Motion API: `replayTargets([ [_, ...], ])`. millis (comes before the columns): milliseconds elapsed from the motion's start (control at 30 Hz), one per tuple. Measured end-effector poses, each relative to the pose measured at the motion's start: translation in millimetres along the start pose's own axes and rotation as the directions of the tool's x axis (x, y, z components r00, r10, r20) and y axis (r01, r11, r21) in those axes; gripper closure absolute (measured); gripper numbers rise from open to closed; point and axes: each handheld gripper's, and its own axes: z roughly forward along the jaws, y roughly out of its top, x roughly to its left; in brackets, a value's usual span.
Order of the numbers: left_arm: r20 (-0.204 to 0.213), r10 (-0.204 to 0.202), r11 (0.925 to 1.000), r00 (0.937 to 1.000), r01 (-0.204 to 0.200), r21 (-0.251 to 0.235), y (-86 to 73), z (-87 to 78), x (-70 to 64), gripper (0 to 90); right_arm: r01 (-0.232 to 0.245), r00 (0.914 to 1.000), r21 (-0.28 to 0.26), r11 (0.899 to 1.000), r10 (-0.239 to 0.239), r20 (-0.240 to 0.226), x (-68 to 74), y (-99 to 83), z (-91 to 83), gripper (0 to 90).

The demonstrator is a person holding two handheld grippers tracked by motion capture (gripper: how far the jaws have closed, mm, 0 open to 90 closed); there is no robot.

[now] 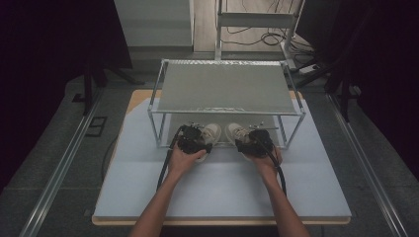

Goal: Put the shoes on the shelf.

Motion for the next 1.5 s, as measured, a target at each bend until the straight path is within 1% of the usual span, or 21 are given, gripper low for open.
replayTargets([
  [200, -0.006, 0.000, 1.0000, 1.0000, 0.000, 0.005, 8.5, 6.6, -0.9, 29.5, -0.008, 1.0000, 0.000, 1.000, 0.008, 0.003, 0.5, 3.2, 9.5, 29.8],
  [233, -0.006, -0.028, 0.9996, 0.9996, 0.028, 0.009, 10.5, 9.2, -4.7, 29.4, -0.014, 0.9999, -0.002, 1.000, 0.014, 0.007, 0.5, 5.3, 12.2, 29.7],
  [267, -0.006, -0.028, 0.9996, 0.9996, 0.028, 0.009, 10.5, 9.2, -4.7, 29.3, -0.014, 0.9999, -0.002, 1.000, 0.014, 0.007, 0.5, 5.3, 12.2, 29.7],
  [300, -0.011, -0.011, 0.9999, 0.9999, 0.011, 0.012, 11.5, 10.5, -5.0, 29.3, -0.013, 0.9999, 0.000, 1.000, 0.013, 0.008, 0.4, 6.3, 13.4, 29.6],
  [500, -0.044, -0.008, 0.9999, 0.9990, 0.009, 0.014, 10.7, 13.9, -12.4, 28.0, -0.034, 0.9993, 0.021, 0.999, 0.034, 0.016, -2.8, 6.5, 21.6, 28.5],
  [533, -0.050, 0.020, 0.9998, 0.9985, -0.020, 0.007, 11.2, 13.6, -11.3, 27.2, -0.037, 0.9992, 0.026, 0.999, 0.037, 0.017, -3.8, 4.9, 24.2, 27.9],
  [567, -0.050, 0.020, 0.9998, 0.9985, -0.020, 0.007, 11.2, 13.6, -11.3, 26.8, -0.037, 0.9992, 0.026, 0.999, 0.037, 0.017, -3.8, 4.9, 24.2, 27.9],
  [633, -0.045, 0.014, 0.9998, 0.9989, -0.014, -0.010, 11.5, 10.9, -10.6, 25.7, -0.036, 0.9990, 0.009, 0.999, 0.036, 0.025, -3.8, 5.0, 21.7, 26.9],
  [700, -0.046, 0.007, 0.9974, 0.9989, -0.010, -0.071, 10.9, 0.5, -10.0, 23.6, -0.031, 0.9991, -0.018, 0.999, 0.032, 0.026, -2.9, 5.3, 16.3, 22.7],
  [867, -0.024, 0.017, 0.9930, 0.9996, -0.019, -0.116, 4.9, -16.3, -8.5, 21.1, -0.031, 0.9995, -0.062, 0.998, 0.031, 0.011, -4.1, 0.4, -1.6, 22.5],
  [900, -0.011, -0.035, 0.9895, 0.9993, 0.033, -0.141, 0.2, -22.8, -10.9, 21.4, -0.025, 0.9997, -0.088, 0.996, 0.025, 0.003, -5.2, -5.1, -13.5, 23.9],
  [967, -0.006, -0.037, 0.9851, 0.9993, 0.035, -0.169, -6.0, -33.2, -9.6, 23.6, -0.025, 0.9997, -0.098, 0.995, 0.025, 0.003, -5.7, -7.0, -18.1, 24.6],
  [1000, 0.011, -0.043, 0.9808, 0.9990, 0.044, -0.190, -13.7, -45.6, -6.7, 24.1, -0.016, 0.9999, -0.125, 0.992, 0.016, -0.003, -8.7, -12.0, -31.3, 26.2],
  [1067, 0.017, -0.051, 0.9768, 0.9985, 0.054, -0.207, -17.8, -52.0, -4.8, 24.5, -0.023, 0.9997, -0.136, 0.990, 0.021, -0.011, -10.1, -14.4, -38.4, 27.1],
  [1167, 0.027, -0.049, 0.9739, 0.9985, 0.053, -0.221, -30.3, -67.7, 1.4, 37.3, -0.029, 0.9989, -0.179, 0.983, 0.022, -0.043, -17.5, -21.5, -60.6, 35.0],
  [1200, 0.012, -0.039, 0.9750, 0.9991, 0.041, -0.219, -38.4, -74.6, 5.9, 47.2, -0.031, 0.9982, -0.194, 0.981, 0.020, -0.056, -23.4, -26.9, -71.8, 43.2],
  [1267, 0.007, -0.043, 0.9758, 0.9991, 0.043, -0.214, -43.1, -76.9, 9.4, 51.4, -0.031, 0.9978, -0.193, 0.981, 0.019, -0.063, -26.0, -29.0, -75.0, 46.6],
  [1367, 0.014, -0.046, 0.9806, 0.9989, 0.048, -0.190, -52.8, -76.9, 18.3, 70.4, -0.035, 0.9972, -0.181, 0.983, 0.022, -0.071, -36.7, -38.7, -82.1, 58.4],
  [1400, 0.010, -0.047, 0.9820, 0.9988, 0.048, -0.183, -55.1, -75.7, 20.0, 70.4, -0.036, 0.9971, -0.171, 0.985, 0.024, -0.073, -41.5, -43.2, -82.7, 62.4],
  [1433, 0.005, -0.049, 0.9847, 0.9988, 0.049, -0.167, -60.9, -71.6, 24.8, 76.3, -0.046, 0.9964, -0.153, 0.987, 0.035, -0.077, -48.0, -49.8, -82.0, 70.9],
  [1500, 0.008, -0.058, 0.9858, 0.9983, 0.059, -0.158, -63.4, -68.9, 26.8, 80.3, -0.051, 0.9961, -0.144, 0.988, 0.040, -0.079, -51.2, -53.5, -80.8, 73.2],
])
